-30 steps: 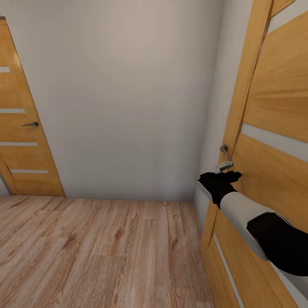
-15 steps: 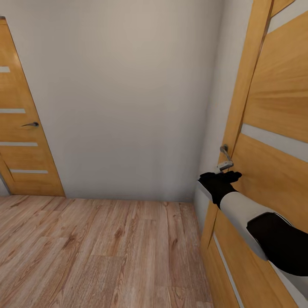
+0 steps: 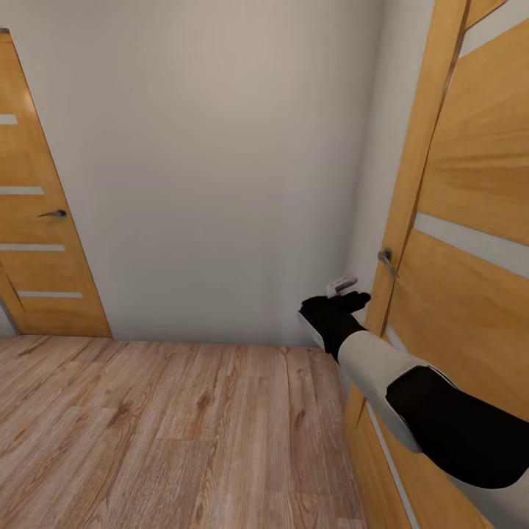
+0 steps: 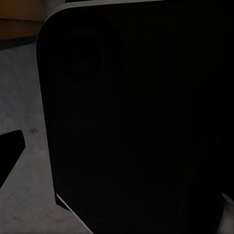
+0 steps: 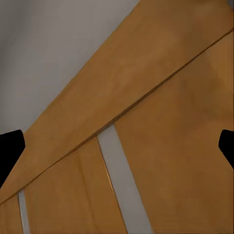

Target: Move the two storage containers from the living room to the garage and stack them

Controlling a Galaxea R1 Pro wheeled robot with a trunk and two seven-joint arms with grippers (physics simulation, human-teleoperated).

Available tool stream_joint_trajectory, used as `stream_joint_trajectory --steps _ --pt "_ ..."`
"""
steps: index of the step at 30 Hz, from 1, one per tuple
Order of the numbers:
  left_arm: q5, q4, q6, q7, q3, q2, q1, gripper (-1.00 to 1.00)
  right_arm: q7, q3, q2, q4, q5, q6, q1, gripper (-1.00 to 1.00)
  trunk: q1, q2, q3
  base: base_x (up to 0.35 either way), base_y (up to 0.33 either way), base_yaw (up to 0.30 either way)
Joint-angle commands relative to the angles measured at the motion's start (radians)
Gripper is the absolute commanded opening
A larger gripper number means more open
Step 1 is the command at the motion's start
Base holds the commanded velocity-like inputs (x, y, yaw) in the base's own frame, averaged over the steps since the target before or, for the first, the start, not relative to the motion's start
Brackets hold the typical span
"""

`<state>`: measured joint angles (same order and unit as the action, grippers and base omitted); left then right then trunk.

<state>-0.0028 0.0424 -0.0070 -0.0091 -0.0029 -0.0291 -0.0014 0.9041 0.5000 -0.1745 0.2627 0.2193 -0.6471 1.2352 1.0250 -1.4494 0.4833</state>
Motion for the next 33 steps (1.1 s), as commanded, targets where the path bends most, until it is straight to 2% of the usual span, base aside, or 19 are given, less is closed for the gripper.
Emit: stream_joint_trajectory --steps 1,5,8,11,13,17,19,21,24,29,33 --pt "0.0 0.001 -0.001 -0.001 0.0 0.0 0.0 1.0 0.006 0.008 0.0 0.0 0.011 -0.004 0.001 1.0 0.0 -0.001 0.001 0.0 0.0 0.0" --pt "0.0 0.001 0.0 -0.001 0.0 0.0 0.0 1.0 0.0 0.006 0.0 0.001 0.013 0.011 0.0 1.0 0.0 -0.001 0.001 0.0 0.0 0.0" --pt "0.0 0.001 0.0 -0.001 0.0 0.0 0.0 1.0 -0.031 0.007 0.0 0.006 0.017 0.02 -0.001 1.0 0.0 -0.001 0.001 0.0 0.0 0.0" --pt "0.0 0.001 0.0 -0.001 0.0 0.0 0.0 1.0 -0.125 0.007 0.0 0.015 0.035 0.022 -0.002 1.0 0.0 -0.001 0.001 0.0 0.0 0.0" --pt "0.0 0.001 0.0 -0.001 0.0 0.0 0.0 1.0 -0.211 0.006 0.0 0.017 0.047 0.023 -0.002 1.0 0.0 -0.001 0.001 0.0 0.0 0.0" --pt "0.0 0.001 0.001 0.0 0.0 -0.005 0.0 1.0 -0.289 0.006 0.0 0.018 0.059 0.033 -0.009 1.0 0.0 -0.001 0.001 0.0 0.0 0.0" --pt "0.0 0.001 0.001 0.0 0.0 -0.006 0.0 1.0 -0.317 0.006 0.0 0.018 0.091 0.058 -0.016 1.0 0.0 -0.001 0.001 0.0 0.0 0.0" --pt "0.0 0.001 0.001 0.0 0.0 -0.007 0.0 1.0 -0.371 0.007 0.0 0.018 0.13 0.077 -0.031 1.0 0.0 -0.001 0.001 0.0 0.0 0.0" --pt "0.0 0.001 0.001 -0.001 0.0 -0.007 0.0 1.0 -0.497 0.007 0.0 0.018 0.158 0.089 -0.058 1.0 0.0 -0.001 0.001 0.0 0.0 0.0" --pt "0.0 0.001 0.001 0.0 0.0 -0.007 0.0 1.0 -0.578 0.008 0.0 0.018 0.165 0.099 -0.111 1.0 0.0 -0.001 0.001 0.0 0.0 0.0" --pt "0.0 0.001 0.001 0.0 0.0 -0.007 0.0 1.0 -0.608 0.008 0.0 0.018 0.166 0.177 -0.196 1.0 0.0 -0.001 0.001 0.0 0.0 0.0"
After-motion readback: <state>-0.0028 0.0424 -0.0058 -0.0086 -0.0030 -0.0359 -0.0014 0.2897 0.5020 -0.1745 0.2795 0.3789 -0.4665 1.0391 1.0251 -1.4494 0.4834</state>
